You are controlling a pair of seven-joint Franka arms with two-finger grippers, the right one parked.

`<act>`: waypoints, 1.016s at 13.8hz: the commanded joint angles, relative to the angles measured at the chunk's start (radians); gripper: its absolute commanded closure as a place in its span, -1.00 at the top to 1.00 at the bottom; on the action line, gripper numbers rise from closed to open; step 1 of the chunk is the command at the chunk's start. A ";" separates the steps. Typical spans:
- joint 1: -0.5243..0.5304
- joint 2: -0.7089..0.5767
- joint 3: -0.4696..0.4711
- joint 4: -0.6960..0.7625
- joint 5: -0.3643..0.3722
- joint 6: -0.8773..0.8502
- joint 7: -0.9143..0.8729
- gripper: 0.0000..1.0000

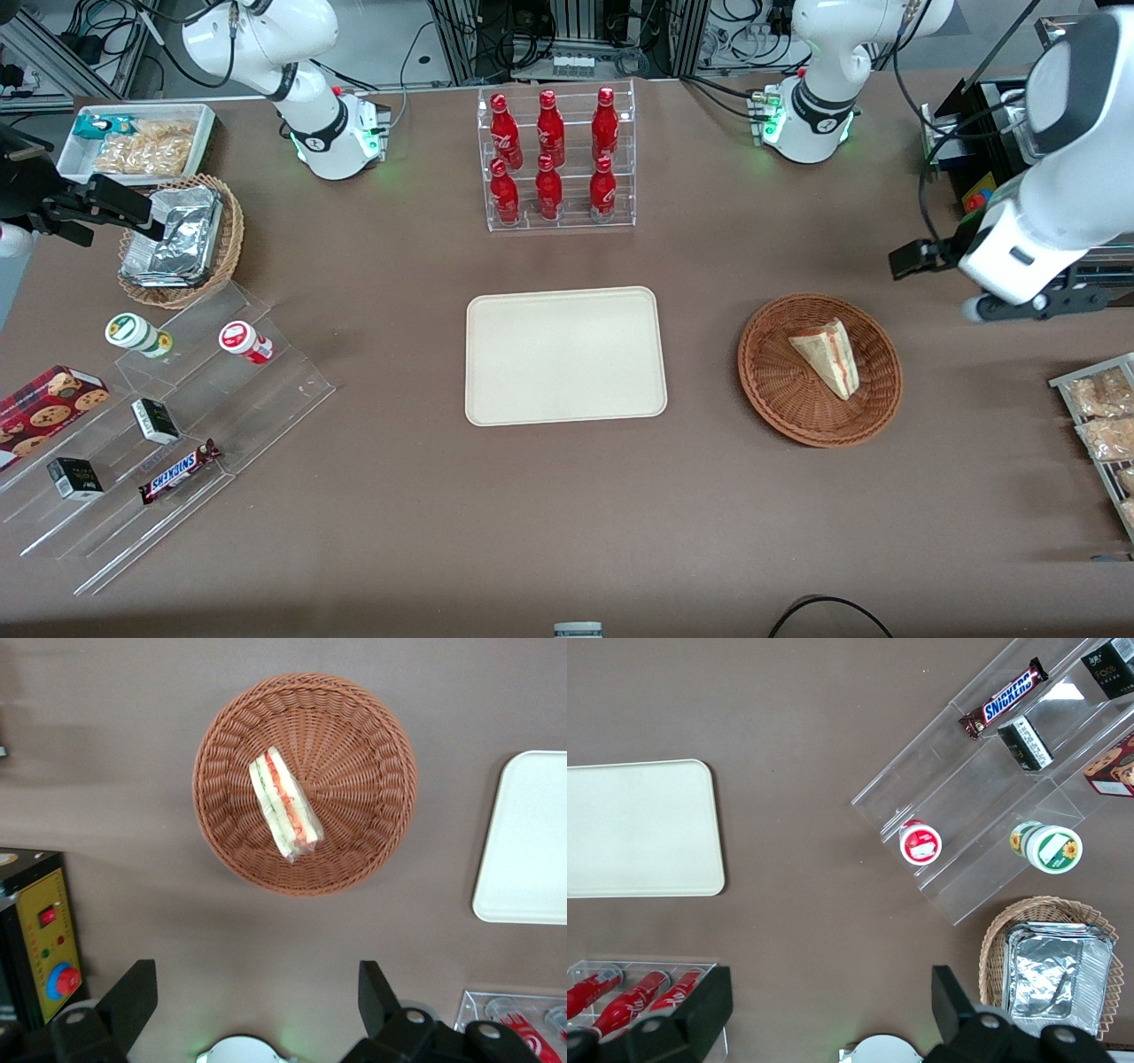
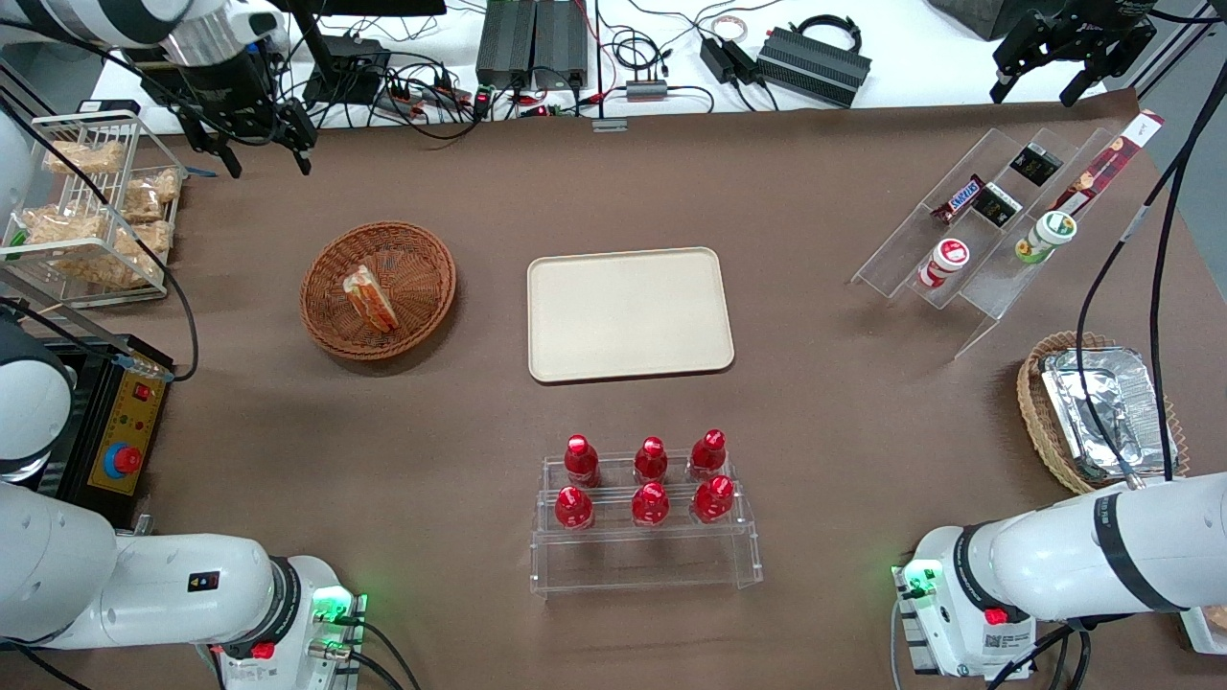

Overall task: Place sandwich from basket to tray
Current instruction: 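Move the left gripper down over the wrapped sandwich in the wicker basket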

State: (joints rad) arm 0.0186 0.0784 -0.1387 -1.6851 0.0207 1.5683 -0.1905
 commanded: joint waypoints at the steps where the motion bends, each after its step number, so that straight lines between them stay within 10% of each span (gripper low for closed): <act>1: 0.015 -0.017 -0.007 -0.154 0.011 0.146 0.016 1.00; 14: 0.014 -0.008 0.024 -0.558 0.002 0.693 -0.223 1.00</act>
State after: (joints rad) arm 0.0217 0.0926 -0.1047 -2.2174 0.0193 2.2415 -0.3081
